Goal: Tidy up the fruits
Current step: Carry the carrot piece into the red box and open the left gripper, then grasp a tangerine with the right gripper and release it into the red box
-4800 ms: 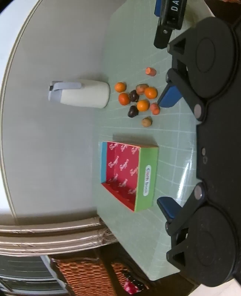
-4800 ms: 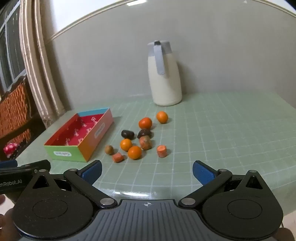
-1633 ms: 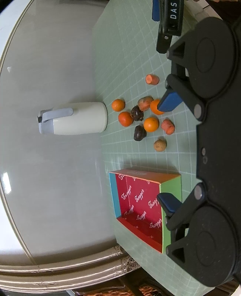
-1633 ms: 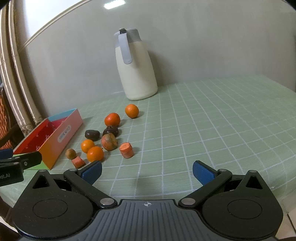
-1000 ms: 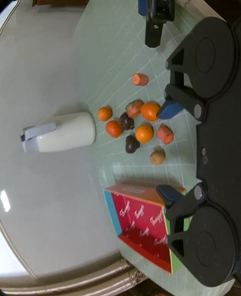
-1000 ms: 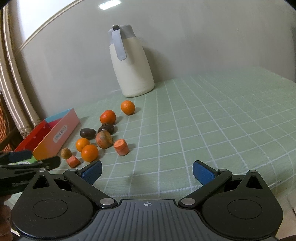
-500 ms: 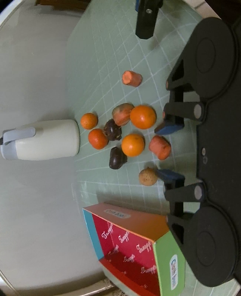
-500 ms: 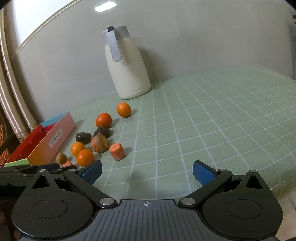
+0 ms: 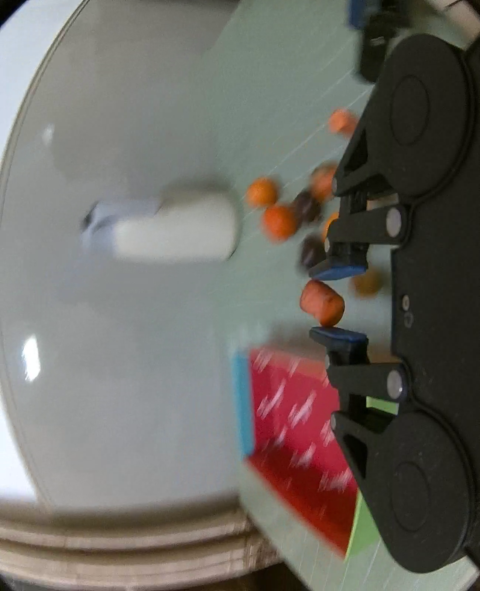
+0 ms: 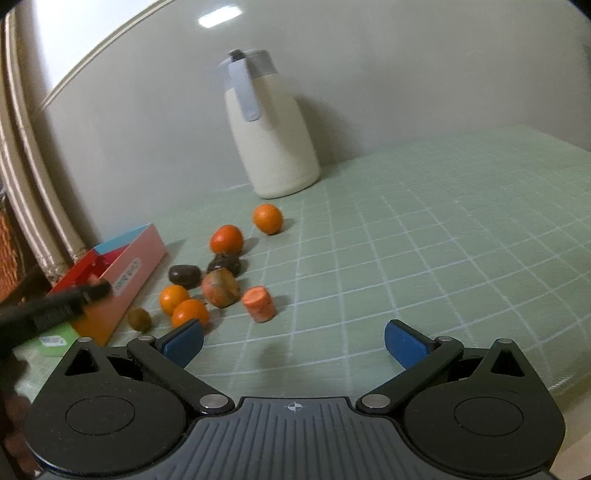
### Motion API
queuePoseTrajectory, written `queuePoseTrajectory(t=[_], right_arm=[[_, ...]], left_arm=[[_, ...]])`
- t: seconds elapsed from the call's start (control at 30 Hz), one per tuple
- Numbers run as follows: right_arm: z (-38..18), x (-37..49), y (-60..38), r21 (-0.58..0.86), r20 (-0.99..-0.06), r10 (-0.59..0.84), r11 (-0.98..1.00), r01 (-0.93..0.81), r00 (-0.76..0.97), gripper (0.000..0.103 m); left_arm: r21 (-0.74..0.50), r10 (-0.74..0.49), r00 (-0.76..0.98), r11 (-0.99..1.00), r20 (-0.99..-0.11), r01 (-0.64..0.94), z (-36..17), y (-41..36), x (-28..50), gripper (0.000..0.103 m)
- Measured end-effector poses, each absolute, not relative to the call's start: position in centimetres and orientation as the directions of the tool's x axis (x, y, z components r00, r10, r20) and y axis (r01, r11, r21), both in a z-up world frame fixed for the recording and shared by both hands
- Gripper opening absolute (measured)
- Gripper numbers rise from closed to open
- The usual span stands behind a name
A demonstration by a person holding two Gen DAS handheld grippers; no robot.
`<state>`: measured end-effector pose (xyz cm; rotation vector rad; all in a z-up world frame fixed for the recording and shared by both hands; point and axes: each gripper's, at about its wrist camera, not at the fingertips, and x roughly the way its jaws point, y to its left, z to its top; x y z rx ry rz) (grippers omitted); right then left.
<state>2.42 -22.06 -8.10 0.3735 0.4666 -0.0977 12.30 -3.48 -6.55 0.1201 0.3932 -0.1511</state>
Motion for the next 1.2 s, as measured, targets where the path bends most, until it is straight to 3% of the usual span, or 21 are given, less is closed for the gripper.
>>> queuePoseTrajectory(t=[0.27, 0.43, 0.6, 0.67, 0.73, 0.87, 0.97, 1.0, 1.03, 1.1, 1.2], right_arm=[[-7.8, 3.7, -18.9, 0.245, -0.442, 0.023, 0.965, 0.097, 0.897, 0.103], [-7.7, 5.2, -17.5, 0.204, -0.442, 0.032, 0.977, 0.066, 0.897, 0.103], [-7.4, 6.5, -17.3, 0.198, -0.423, 0.044, 0.979, 0.045, 0.905, 0.103], [-7.2, 6.4, -16.8, 0.192, -0.386, 0.064, 0.981, 0.013, 0.92, 0.103], [-7.3, 6.6, -16.2, 0.184, -0.384, 0.081, 0.983, -0.01, 0.92, 0.103], [-7.4, 6.9, -15.3, 0.19, -0.38, 0.118, 0.981, -0.047, 0.917, 0.103], [-7.3, 7.4, -14.4, 0.164, -0.387, 0.125, 0.984, -0.065, 0.914, 0.103], [-7.2, 7.7, -14.1, 0.159, -0.392, 0.126, 0.985, -0.067, 0.911, 0.099], [-7.2, 7.8, -13.9, 0.16, -0.397, 0.131, 0.984, -0.072, 0.908, 0.083], [-7.5, 8.8, -13.8, 0.182, -0.438, 0.142, 0.981, -0.067, 0.888, 0.066], [-8.0, 9.8, -13.9, 0.202, -0.477, 0.122, 0.979, -0.026, 0.87, 0.065]], left_arm=[[0.091, 0.122, 0.898, 0.992, -0.422, -0.092, -5.8, 2.9, 16.7, 0.018], [0.093, 0.181, 0.856, 0.983, -0.485, -0.156, -6.6, 5.3, 18.2, 0.021], [0.083, 0.198, 0.847, 0.98, -0.493, -0.181, -6.7, 5.6, 17.5, 0.035], [0.067, 0.192, 0.857, 0.981, -0.479, -0.182, -6.4, 5.8, 16.9, 0.059], [0.063, 0.194, 0.871, 0.981, -0.451, -0.186, -6.1, 5.8, 16.1, 0.076], [0.064, 0.187, 0.893, 0.982, -0.41, -0.176, -5.5, 5.8, 14.6, 0.084], [0.05, 0.194, 0.891, 0.98, -0.41, -0.19, -5.3, 6.8, 13.7, 0.085], [0.044, 0.204, 0.89, 0.978, -0.408, -0.204, -5.1, 7.3, 13.3, 0.085], [0.04, 0.215, 0.889, 0.975, -0.404, -0.218, -5.0, 7.8, 12.9, 0.085], [0.036, 0.238, 0.885, 0.969, -0.399, -0.245, -4.9, 9.0, 11.8, 0.086], [0.02, 0.262, 0.879, 0.961, -0.399, -0.277, -4.8, 10.7, 10.3, 0.088]])
